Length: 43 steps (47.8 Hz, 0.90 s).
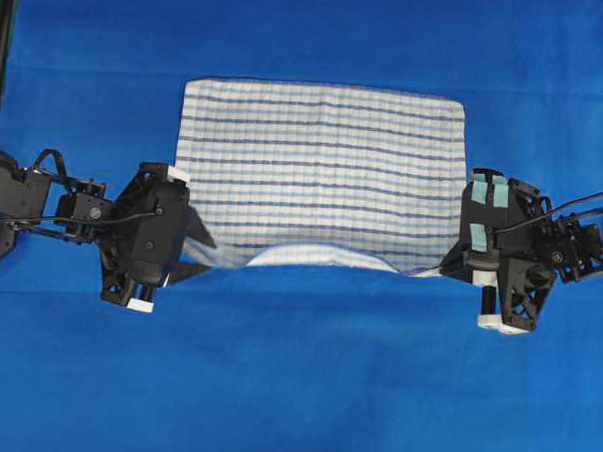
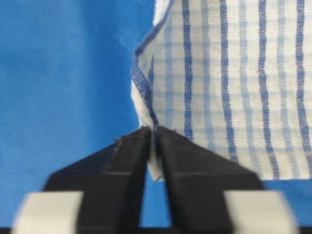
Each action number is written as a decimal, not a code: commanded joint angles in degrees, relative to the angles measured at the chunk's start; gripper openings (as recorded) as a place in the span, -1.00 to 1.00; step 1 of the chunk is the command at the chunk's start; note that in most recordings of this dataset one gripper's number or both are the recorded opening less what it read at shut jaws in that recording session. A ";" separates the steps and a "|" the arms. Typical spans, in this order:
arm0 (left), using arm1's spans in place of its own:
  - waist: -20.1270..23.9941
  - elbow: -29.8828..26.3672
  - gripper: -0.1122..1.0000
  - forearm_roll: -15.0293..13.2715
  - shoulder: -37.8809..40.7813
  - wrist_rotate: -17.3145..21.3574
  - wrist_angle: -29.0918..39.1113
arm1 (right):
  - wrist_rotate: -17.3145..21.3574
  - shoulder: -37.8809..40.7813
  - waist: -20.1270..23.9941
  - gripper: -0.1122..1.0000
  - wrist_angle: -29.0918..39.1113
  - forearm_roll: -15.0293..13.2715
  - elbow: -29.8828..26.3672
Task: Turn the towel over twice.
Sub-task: 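Open both grippers to release the towel and withdraw outward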
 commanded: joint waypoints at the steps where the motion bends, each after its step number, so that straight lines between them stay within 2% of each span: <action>1: 0.09 -1.41 -0.01 -0.09 -0.44 0.00 0.62 | 0.00 -0.44 0.26 -0.25 -0.18 -0.09 -0.70; 5: 0.09 -1.85 0.33 -0.09 -0.79 0.09 1.76 | -0.35 -0.44 0.26 0.17 0.44 -0.09 -0.88; 7: 0.09 -2.02 0.40 -0.09 -1.05 0.26 2.46 | -0.44 -0.62 0.18 0.35 0.97 -0.18 -1.05; 9: 0.09 -2.29 0.41 -0.09 -1.41 0.44 3.25 | -0.62 -0.79 0.18 0.42 1.58 -0.26 -1.23; 16: 0.09 -3.16 0.39 -0.09 -3.34 0.97 5.45 | -0.70 -2.90 0.26 0.34 3.69 -1.23 -2.02; 23: 0.09 -3.87 0.39 -0.09 -5.62 1.23 5.71 | -0.70 -7.12 -0.09 0.35 3.96 -3.52 -2.46; 27: 0.44 -4.22 0.38 -0.09 -7.38 3.08 5.71 | -0.70 -10.46 -0.79 0.34 3.96 -5.19 -2.37; 43: 5.71 -3.16 0.38 -0.09 -18.02 3.96 5.71 | -0.70 -25.31 -4.48 0.34 4.75 -10.02 -0.79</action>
